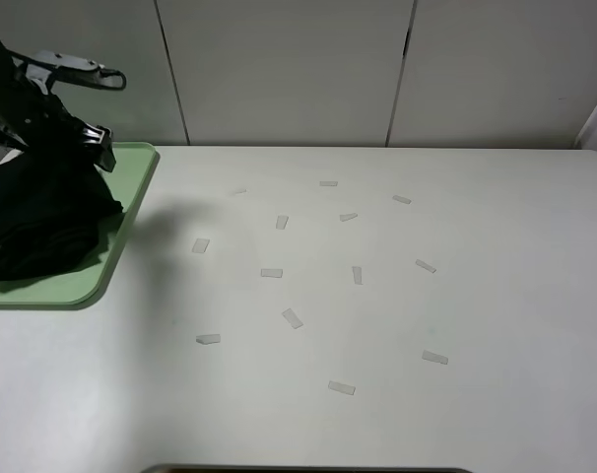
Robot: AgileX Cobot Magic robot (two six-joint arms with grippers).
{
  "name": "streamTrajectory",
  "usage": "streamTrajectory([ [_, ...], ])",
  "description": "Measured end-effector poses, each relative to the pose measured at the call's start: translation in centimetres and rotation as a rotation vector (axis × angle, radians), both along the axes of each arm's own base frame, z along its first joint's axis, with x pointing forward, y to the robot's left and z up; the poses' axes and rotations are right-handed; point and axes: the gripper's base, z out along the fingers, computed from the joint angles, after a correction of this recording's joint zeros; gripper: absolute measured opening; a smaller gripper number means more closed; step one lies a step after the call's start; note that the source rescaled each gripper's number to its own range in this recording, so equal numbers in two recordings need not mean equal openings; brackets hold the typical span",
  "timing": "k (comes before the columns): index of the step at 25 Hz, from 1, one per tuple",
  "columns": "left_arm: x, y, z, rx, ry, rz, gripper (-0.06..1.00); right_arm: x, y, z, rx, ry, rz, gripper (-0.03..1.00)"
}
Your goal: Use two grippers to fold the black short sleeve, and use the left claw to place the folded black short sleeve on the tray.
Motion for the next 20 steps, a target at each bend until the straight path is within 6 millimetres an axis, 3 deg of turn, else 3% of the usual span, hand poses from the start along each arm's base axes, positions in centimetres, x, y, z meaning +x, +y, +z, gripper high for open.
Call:
streamTrajectory([
  [11, -6.9, -0.6, 8.4, -0.054, 0.188, 0.011, 1.0, 0.0, 0.0, 0.0, 0.0, 0.0, 0.0, 1.0],
  [20, -14.5, -1.2, 11.5, -0.101, 0.15, 0.012, 1.0, 0.0, 0.0, 0.0, 0.0, 0.0, 0.0, 1.0],
])
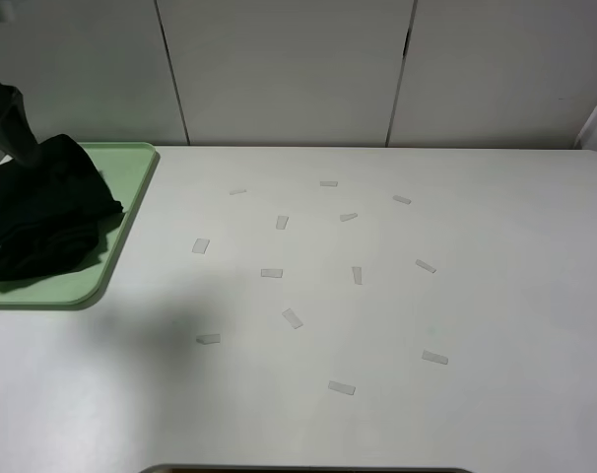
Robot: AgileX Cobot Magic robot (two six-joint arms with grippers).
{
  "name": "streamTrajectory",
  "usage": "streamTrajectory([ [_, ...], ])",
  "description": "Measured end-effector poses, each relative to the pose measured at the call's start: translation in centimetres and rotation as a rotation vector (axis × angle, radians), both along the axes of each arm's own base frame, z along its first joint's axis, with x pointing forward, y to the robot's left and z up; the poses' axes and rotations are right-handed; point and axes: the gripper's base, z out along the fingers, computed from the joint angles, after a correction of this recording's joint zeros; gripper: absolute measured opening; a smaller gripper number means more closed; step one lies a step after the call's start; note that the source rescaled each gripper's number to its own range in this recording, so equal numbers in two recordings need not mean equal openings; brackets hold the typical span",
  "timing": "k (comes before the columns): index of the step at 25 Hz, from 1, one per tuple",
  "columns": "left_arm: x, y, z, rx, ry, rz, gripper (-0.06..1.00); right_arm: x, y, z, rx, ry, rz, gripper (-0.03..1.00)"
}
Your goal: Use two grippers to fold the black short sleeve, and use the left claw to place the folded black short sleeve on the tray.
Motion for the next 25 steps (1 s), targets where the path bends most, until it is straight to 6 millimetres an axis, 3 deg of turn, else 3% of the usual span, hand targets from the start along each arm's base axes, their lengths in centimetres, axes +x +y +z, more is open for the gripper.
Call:
streamTrajectory([
  [16, -15.3, -0.8, 3.5, -0.025, -0.161, -0.021, 1.0, 0.0, 0.0, 0.0, 0.0, 0.0, 0.0, 1.0],
  [25, -21.7, -1.1, 1.7, -0.039, -0.324, -0.028, 1.0, 0.0, 0.0, 0.0, 0.0, 0.0, 0.0, 1.0],
])
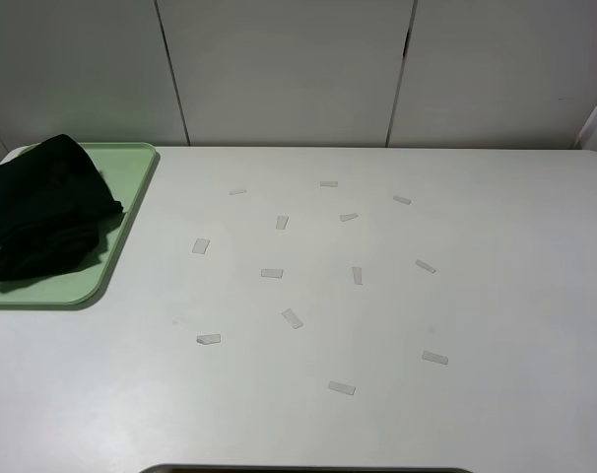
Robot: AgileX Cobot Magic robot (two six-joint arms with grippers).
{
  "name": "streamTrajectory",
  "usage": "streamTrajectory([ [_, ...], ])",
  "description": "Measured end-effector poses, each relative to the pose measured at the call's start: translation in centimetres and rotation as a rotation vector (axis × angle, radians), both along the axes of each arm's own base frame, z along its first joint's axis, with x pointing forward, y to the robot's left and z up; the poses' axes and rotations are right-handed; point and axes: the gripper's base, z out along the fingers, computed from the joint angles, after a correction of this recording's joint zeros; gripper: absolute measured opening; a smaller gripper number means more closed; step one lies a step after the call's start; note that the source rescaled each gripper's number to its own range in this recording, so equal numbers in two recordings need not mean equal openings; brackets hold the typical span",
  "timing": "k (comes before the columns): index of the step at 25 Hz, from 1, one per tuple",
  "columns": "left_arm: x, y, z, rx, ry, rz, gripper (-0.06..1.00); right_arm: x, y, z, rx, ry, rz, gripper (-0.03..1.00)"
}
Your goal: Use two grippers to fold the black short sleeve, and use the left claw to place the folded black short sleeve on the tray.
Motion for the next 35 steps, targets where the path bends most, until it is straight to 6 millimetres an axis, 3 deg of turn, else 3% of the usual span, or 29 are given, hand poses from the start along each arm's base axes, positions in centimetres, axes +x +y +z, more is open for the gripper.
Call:
streamTrajectory([
  [7, -3.8, -0.2, -2.8, -0.01, -0.122, -0.005, 1.0, 0.0, 0.0, 0.0, 0.0, 0.0, 0.0, 1.0],
  [14, -5.9, -0.6, -5.5, -0.028, -0.282, -0.033, 1.0, 0.0, 0.0, 0.0, 0.0, 0.0, 0.0, 1.0],
  [35, -5.9, -0.8, -5.8, -0.006, -0.313, -0.083, 1.0, 0.0, 0.0, 0.0, 0.0, 0.0, 0.0, 1.0],
])
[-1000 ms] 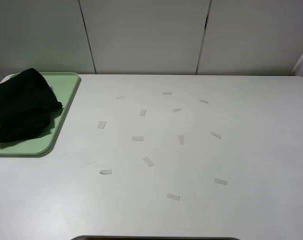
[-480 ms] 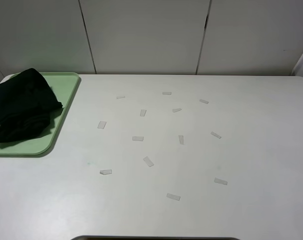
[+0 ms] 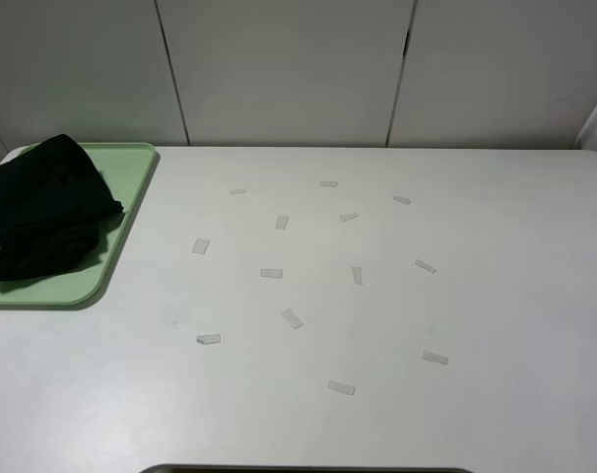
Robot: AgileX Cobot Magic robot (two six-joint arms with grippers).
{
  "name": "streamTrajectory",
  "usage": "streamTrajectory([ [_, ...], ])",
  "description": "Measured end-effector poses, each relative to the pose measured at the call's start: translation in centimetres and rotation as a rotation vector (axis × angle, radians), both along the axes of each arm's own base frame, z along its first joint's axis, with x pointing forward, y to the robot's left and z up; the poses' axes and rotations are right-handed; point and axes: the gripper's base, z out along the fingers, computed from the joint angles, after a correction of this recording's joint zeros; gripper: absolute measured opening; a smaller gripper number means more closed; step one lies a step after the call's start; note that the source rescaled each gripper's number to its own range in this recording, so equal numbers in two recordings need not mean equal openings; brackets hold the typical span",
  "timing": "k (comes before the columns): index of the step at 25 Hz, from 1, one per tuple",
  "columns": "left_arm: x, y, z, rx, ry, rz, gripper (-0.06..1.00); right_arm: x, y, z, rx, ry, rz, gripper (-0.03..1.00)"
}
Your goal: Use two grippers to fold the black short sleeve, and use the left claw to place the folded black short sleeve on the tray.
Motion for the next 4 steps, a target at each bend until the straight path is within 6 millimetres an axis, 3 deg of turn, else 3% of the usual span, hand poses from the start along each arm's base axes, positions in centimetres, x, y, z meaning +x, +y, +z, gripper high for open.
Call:
streamTrajectory([
  [4, 0.0, 0.0, 0.0, 0.0, 0.0, 0.0, 1.0, 0.0, 0.0, 0.0, 0.0, 0.0, 0.0, 1.0],
])
